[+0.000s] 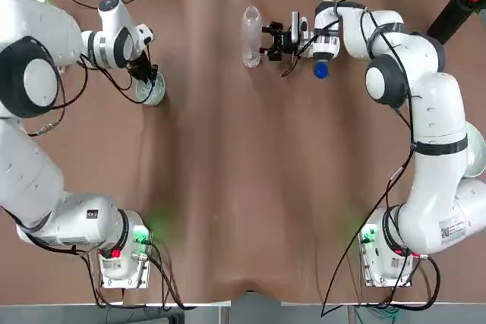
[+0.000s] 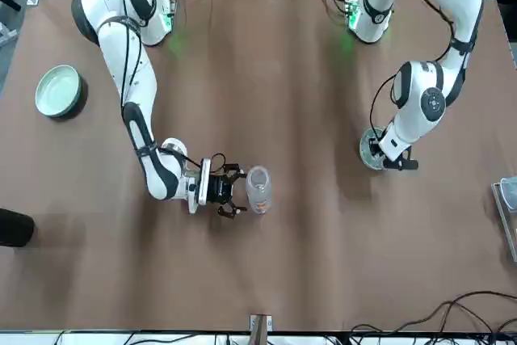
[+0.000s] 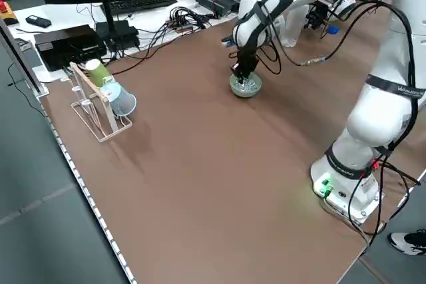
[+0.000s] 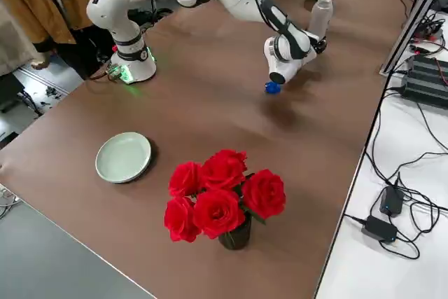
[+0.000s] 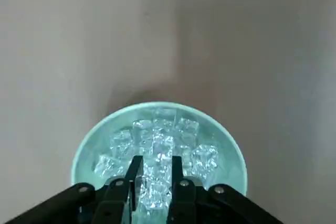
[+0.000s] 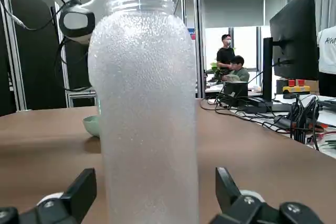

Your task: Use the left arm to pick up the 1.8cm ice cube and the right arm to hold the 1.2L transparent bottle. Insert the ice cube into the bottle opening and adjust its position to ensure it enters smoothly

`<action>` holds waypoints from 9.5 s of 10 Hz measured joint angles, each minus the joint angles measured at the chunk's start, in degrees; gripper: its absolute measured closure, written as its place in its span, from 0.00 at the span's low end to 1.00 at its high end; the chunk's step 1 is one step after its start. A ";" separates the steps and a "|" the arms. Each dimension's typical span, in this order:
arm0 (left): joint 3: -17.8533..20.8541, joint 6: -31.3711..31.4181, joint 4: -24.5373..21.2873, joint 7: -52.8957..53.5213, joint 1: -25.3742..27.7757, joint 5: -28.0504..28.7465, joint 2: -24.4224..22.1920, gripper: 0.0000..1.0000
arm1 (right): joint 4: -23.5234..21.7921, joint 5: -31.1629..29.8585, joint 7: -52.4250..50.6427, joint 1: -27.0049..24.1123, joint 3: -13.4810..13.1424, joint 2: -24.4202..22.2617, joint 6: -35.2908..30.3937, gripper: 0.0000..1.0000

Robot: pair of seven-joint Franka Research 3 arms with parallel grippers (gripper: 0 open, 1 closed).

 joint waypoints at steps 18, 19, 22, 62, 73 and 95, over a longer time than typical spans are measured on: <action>-17.17 -29.67 43.36 -34.54 -6.02 -0.11 2.19 0.74 | -0.20 1.78 0.02 2.10 -0.09 0.16 0.18 0.00; -17.21 -29.67 45.62 -36.58 -7.05 -0.10 4.08 0.74 | -0.19 1.82 0.02 2.10 -0.09 0.16 0.18 0.00; -15.96 -29.66 53.47 -43.36 -12.70 0.24 10.22 0.74 | -0.19 2.01 0.02 2.11 -0.09 0.16 0.20 0.00; 7.07 -38.14 53.78 -42.35 -34.69 0.95 7.20 0.00 | -0.01 -4.27 6.73 -2.80 -1.42 -1.03 0.30 0.00; 7.44 -55.58 44.51 -6.06 -10.66 0.95 -13.04 0.00 | 0.70 -54.74 69.29 -8.63 -9.65 -27.03 -3.98 0.00; 7.57 -56.77 47.86 3.06 -3.79 0.50 -11.15 0.00 | 0.54 -110.07 142.31 -18.92 -10.54 -53.41 -20.41 0.00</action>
